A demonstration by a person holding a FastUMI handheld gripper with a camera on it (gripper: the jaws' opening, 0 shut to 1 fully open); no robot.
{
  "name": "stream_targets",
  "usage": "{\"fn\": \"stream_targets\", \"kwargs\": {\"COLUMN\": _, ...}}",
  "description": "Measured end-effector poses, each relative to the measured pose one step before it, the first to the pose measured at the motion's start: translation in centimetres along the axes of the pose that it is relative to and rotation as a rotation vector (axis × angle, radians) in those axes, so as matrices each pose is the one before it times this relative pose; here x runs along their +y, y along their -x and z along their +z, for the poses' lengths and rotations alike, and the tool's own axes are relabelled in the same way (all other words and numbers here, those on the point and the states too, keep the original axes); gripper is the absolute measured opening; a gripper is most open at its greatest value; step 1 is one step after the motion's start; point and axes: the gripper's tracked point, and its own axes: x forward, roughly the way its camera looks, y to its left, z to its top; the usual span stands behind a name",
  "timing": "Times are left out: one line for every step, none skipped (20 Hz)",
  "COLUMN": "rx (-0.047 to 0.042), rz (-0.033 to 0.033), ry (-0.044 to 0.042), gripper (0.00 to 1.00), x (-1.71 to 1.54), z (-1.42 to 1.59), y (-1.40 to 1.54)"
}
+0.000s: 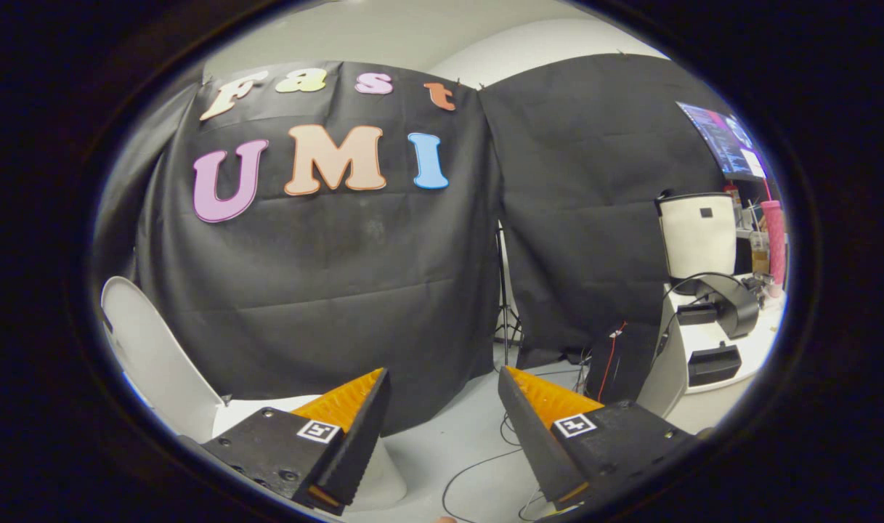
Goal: Open the toilet lid.
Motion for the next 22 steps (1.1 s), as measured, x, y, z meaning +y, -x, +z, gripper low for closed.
{"fn": "stream_targets", "kwargs": {"rx": -0.00146, "rz": 0.00062, "ry": -0.00215, "gripper": 0.91, "x": -0.028, "z": 0.104, "y": 0.019}}
{"fn": "stream_targets", "kwargs": {"rx": -0.00141, "rz": 0.00115, "ry": -0.00259, "gripper": 0.91, "x": 0.073, "z": 0.052, "y": 0.071}}
{"fn": "stream_targets", "kwargs": {"rx": -0.00217, "rz": 0.00053, "ry": -0.00075, "gripper": 0.91, "x": 0.011, "z": -0.030, "y": -0.027}}
{"fn": "stream_targets", "kwargs": {"rx": -0.00123, "rz": 0.00026, "ry": -0.00019, "gripper": 0.91, "x": -0.020, "z": 0.096, "y": -0.039}}
{"fn": "stream_targets", "kwargs": {"rx": -0.00021, "rz": -0.00007, "ry": -0.00026, "gripper": 0.91, "x": -0.019, "z": -0.180, "y": 0.075}}
{"fn": "stream_targets", "kwargs": {"rx": -0.00052, "rz": 0.00030, "ry": -0.00162, "gripper": 0.91, "x": -0.030, "z": 0.061, "y": 0.032}}
{"fn": "stream_targets", "kwargs": {"rx": -0.00014, "rz": 0.00115, "ry": -0.00171, "gripper": 0.91, "x": 0.031, "z": 0.093, "y": -0.134}}
{"fn": "stream_targets", "kwargs": {"rx": -0.00063, "rz": -0.00006, "ry": -0.00157, "gripper": 0.91, "x": -0.012, "z": -0.017, "y": 0.066}}
{"fn": "stream_targets", "kwargs": {"rx": -0.00005, "rz": 0.00070, "ry": -0.00101, "gripper": 0.91, "x": -0.009, "z": -0.068, "y": 0.021}}
{"fn": "stream_targets", "kwargs": {"rx": -0.00041, "rz": -0.00017, "ry": -0.00103, "gripper": 0.91, "x": 0.028, "z": 0.037, "y": 0.011}}
{"fn": "stream_targets", "kwargs": {"rx": -0.00030, "rz": 0.00063, "ry": -0.00037, "gripper": 0.91, "x": -0.120, "z": -0.014, "y": -0.056}}
{"fn": "stream_targets", "kwargs": {"rx": -0.00049, "rz": -0.00033, "ry": -0.00054, "gripper": 0.91, "x": -0.024, "z": 0.011, "y": -0.008}}
{"fn": "stream_targets", "kwargs": {"rx": 0.00035, "rz": 0.00020, "ry": -0.00121, "gripper": 0.91, "x": 0.030, "z": -0.116, "y": -0.040}}
{"fn": "stream_targets", "kwargs": {"rx": 0.00012, "rz": 0.00059, "ry": -0.00143, "gripper": 0.91, "x": -0.044, "z": 0.060, "y": 0.003}}
{"fn": "stream_targets", "kwargs": {"rx": 0.00112, "rz": 0.00005, "ry": -0.00006, "gripper": 0.91, "x": -0.061, "z": -0.025, "y": -0.072}}
{"fn": "stream_targets", "kwargs": {"rx": 0.00162, "rz": -0.00271, "ry": -0.00075, "gripper": 0.91, "x": -0.090, "z": -0.024, "y": 0.024}}
{"fn": "stream_targets", "kwargs": {"rx": -0.00014, "rz": -0.00036, "ry": -0.00223, "gripper": 0.91, "x": -0.057, "z": -0.070, "y": 0.032}}
{"fn": "stream_targets", "kwargs": {"rx": 0.00031, "rz": 0.00046, "ry": -0.00332, "gripper": 0.91, "x": -0.033, "z": 0.022, "y": -0.095}}
{"fn": "stream_targets", "kwargs": {"rx": 0.00217, "rz": -0.00153, "ry": -0.00477, "gripper": 0.91, "x": -0.142, "z": -0.168, "y": 0.007}}
{"fn": "stream_targets", "kwargs": {"rx": 0.00244, "rz": -0.00147, "ry": -0.00476, "gripper": 0.91, "x": -0.144, "z": -0.227, "y": 0.067}}
{"fn": "stream_targets", "kwargs": {"rx": 0.00075, "rz": -0.00332, "ry": -0.00532, "gripper": 0.91, "x": -0.258, "z": -0.031, "y": 0.014}}
{"fn": "stream_targets", "kwargs": {"rx": 0.00042, "rz": -0.00141, "ry": -0.00523, "gripper": 0.91, "x": -0.139, "z": 0.019, "y": 0.013}}
